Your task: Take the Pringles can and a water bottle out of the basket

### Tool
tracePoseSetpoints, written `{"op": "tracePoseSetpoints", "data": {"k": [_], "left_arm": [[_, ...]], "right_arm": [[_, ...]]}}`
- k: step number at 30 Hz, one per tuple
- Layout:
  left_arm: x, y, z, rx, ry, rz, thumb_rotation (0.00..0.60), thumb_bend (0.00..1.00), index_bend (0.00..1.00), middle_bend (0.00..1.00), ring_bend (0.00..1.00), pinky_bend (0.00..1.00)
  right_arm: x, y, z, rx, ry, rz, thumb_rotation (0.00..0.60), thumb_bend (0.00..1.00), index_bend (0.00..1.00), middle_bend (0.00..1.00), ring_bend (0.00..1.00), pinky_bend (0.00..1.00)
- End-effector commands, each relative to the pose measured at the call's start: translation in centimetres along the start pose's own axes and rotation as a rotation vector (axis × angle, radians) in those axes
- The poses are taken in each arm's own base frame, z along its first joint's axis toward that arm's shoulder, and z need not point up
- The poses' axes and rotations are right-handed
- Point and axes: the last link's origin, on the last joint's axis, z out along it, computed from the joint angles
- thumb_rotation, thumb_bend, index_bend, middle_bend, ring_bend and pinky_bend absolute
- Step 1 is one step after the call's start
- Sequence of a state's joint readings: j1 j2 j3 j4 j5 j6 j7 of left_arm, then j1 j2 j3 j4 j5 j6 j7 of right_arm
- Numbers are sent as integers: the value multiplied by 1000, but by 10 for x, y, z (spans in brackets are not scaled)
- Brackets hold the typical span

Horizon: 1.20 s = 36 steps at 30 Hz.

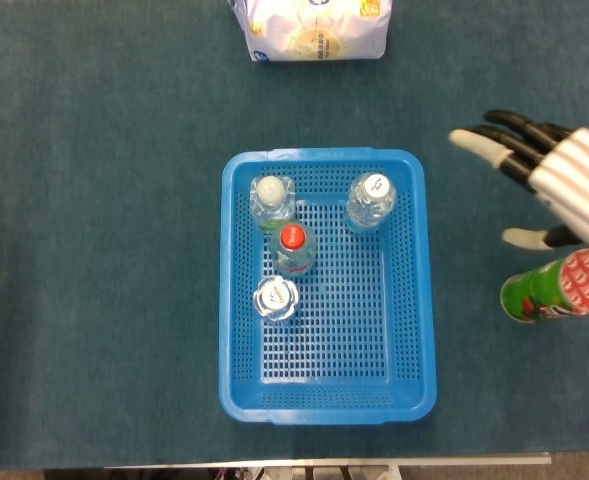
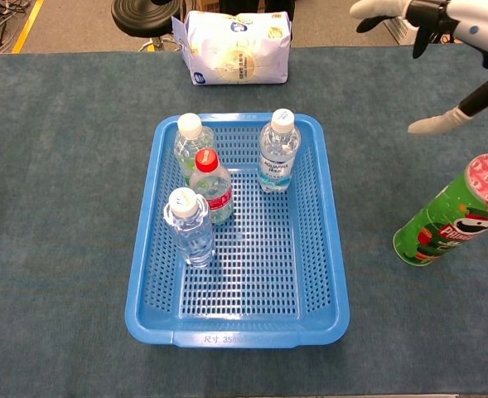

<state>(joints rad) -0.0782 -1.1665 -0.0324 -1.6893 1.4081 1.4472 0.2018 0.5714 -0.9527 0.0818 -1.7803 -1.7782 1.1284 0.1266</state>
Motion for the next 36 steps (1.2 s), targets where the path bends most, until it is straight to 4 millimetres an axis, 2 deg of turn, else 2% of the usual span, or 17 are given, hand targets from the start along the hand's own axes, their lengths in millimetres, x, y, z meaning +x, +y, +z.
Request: {"op": "tracePoseSetpoints", "data": {"k": [1,10,15,29,36], "left_arm": [[2,0,1,-8,3,7,600,246,244,175,101,342],[12,-1,12,-38,8,37,600,246,245,176,100,342],[15,-3,14,-45,9,47,600,246,246,176,101,342],[16,-10,11,-33,-1,41,600,246,248,176,100,342],[13,-13,8,-23,-7,36,600,246,247,176,100,342]], "right_arm": [[-3,-3,20,32,-17,-15,600,0,100,207,134,395],[-19,-10,63,88,-109,-98,600,0,105,226,163,428],[-30,-15,79,117,-163,-149,600,0,118,237,170,428],[-49,-24,104,159,-219,-185,600,0,145,275,205,428],[-56,-27,113,178,-245,-198,600,0,205,310,252,443]]}}
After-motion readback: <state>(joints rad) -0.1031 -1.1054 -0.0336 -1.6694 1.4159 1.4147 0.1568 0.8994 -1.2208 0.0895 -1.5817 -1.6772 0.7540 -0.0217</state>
